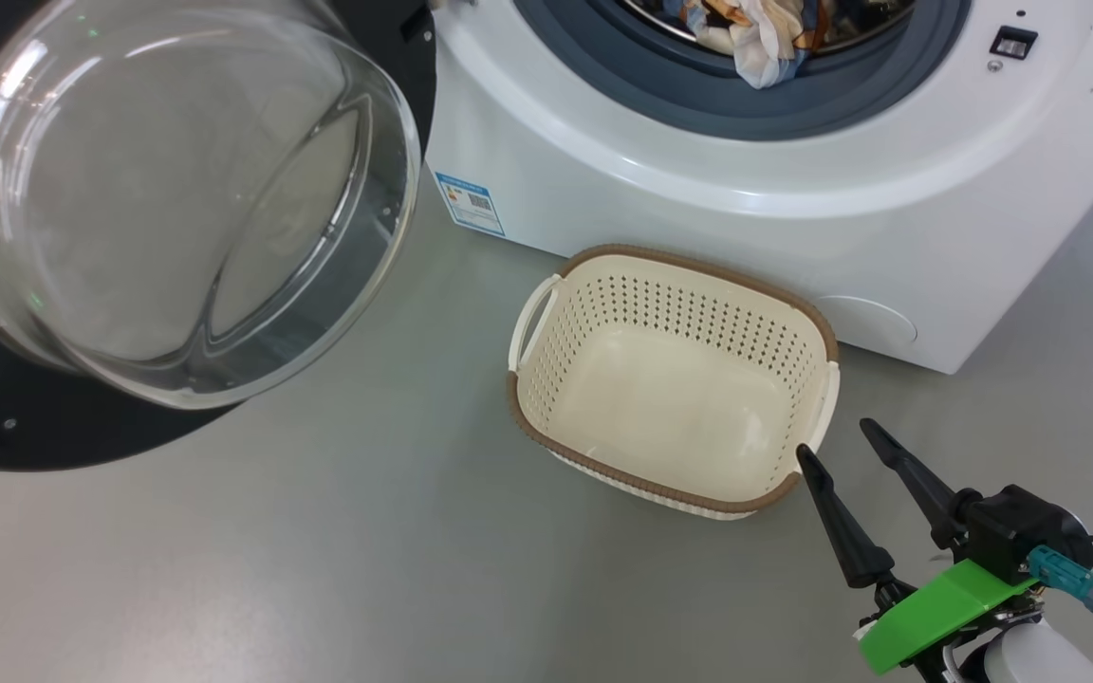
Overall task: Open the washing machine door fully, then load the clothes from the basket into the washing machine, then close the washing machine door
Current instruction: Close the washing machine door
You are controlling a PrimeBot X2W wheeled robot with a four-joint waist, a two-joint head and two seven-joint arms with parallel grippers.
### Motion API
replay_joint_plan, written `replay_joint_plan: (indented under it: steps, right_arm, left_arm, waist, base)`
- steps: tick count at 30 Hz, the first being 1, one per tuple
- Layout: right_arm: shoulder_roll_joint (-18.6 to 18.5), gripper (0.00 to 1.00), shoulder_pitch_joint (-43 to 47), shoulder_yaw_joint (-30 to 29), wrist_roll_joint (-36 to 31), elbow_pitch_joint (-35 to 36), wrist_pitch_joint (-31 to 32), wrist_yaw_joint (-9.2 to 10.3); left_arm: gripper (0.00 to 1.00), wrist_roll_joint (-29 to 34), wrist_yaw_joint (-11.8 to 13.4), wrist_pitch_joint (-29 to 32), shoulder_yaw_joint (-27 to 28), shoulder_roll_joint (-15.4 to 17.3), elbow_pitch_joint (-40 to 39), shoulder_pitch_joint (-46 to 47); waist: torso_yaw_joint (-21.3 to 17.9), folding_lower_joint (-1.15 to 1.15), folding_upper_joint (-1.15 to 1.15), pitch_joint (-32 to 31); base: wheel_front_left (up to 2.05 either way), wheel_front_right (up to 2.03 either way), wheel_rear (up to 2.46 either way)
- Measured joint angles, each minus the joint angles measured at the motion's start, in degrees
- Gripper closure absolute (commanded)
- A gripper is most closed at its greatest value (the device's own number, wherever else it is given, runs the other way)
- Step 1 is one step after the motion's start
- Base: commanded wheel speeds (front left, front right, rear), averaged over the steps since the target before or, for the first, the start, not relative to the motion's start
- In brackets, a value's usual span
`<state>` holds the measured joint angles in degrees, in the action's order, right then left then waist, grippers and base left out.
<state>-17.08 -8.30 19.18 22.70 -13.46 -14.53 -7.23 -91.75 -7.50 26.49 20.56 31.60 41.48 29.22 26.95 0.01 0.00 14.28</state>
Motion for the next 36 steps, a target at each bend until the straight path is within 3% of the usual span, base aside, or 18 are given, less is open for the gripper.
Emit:
replay_joint_plan:
  steps: [24,36]
  right_arm:
    - [-0.7,0.0,-0.9,-0.2,-1.0,0.5,0.0,0.0]
    - [-0.4,0.0,-2.1,-0.6,-1.1,0.5,0.0,0.0]
  left_arm:
    - [1.0,1.7,0.1,-0.2,0.4,1.0,0.2,1.4]
    - [1.0,0.9,0.3,6.8,-0.2,1.7,-0.6,1.0]
  waist:
    - [-2.1,0.0,0.0,3.1]
    - [-1.9,-0.01,0.0,2.7]
  base:
    - [0.0,0.0,0.0]
    - [0.0,0.0,0.0]
